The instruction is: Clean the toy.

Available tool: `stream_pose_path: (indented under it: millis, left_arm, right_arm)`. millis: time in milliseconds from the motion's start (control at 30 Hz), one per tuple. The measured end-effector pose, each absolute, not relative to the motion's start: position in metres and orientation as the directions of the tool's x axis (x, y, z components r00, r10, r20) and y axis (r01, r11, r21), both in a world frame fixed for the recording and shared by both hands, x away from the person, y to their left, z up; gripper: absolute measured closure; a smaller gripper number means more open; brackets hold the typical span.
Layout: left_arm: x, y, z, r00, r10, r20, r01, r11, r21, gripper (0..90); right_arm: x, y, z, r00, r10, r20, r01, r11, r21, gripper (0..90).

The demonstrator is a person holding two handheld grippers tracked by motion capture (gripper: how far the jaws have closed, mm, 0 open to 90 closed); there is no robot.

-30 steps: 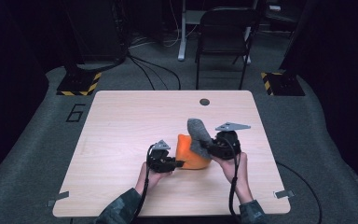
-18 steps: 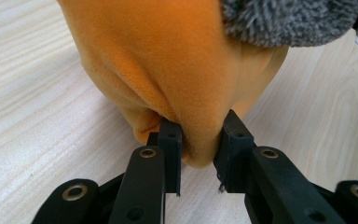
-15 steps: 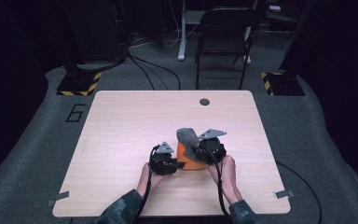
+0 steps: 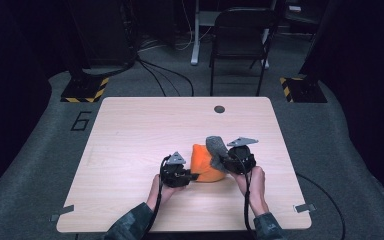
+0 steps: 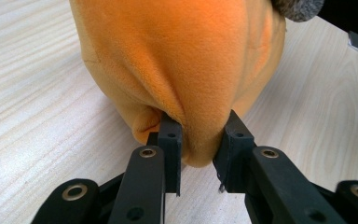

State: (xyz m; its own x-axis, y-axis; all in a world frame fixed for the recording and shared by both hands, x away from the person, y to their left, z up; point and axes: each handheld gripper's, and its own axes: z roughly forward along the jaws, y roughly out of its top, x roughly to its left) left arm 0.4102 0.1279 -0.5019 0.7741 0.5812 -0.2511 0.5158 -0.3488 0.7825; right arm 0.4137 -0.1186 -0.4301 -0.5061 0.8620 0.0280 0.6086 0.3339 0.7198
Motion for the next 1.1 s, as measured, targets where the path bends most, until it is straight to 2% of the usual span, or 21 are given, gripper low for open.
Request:
stream_pose_path:
  millis: [233, 400, 533, 667, 800, 933, 1100]
  left_arm:
    - [0.411, 0.128, -0.502, 0.779, 0.576, -0.247, 0.512, -0.358, 0.781, 74.0]
    - [0.411, 0.128, -0.501, 0.781, 0.574, -0.246, 0.509, -0.359, 0.782, 73.8]
    - [0.412, 0.129, -0.502, 0.779, 0.572, -0.255, 0.513, -0.348, 0.784, 73.6]
    - [0.412, 0.130, -0.502, 0.777, 0.574, -0.259, 0.516, -0.345, 0.784, 73.4]
    - [0.412, 0.130, -0.501, 0.778, 0.572, -0.260, 0.516, -0.345, 0.784, 73.2]
    - [0.412, 0.129, -0.502, 0.771, 0.577, -0.270, 0.525, -0.337, 0.781, 73.2]
    - [0.413, 0.130, -0.502, 0.781, 0.572, -0.252, 0.509, -0.347, 0.788, 73.3]
  right_arm:
    - [0.426, -0.145, -0.450, -0.437, 0.898, 0.051, 0.670, 0.288, 0.684, 72.1]
    - [0.437, -0.163, -0.482, -0.368, 0.923, 0.107, 0.764, 0.235, 0.601, 72.4]
    - [0.442, -0.168, -0.495, -0.353, 0.924, 0.148, 0.793, 0.211, 0.572, 72.3]
    - [0.438, -0.167, -0.480, -0.352, 0.932, 0.089, 0.757, 0.228, 0.612, 72.3]
    - [0.426, -0.163, -0.444, -0.379, 0.923, 0.064, 0.675, 0.229, 0.701, 72.5]
    - [0.412, -0.144, -0.416, -0.451, 0.891, 0.056, 0.594, 0.252, 0.764, 71.0]
    - [0.399, -0.118, -0.398, -0.529, 0.845, 0.080, 0.531, 0.257, 0.807, 70.9]
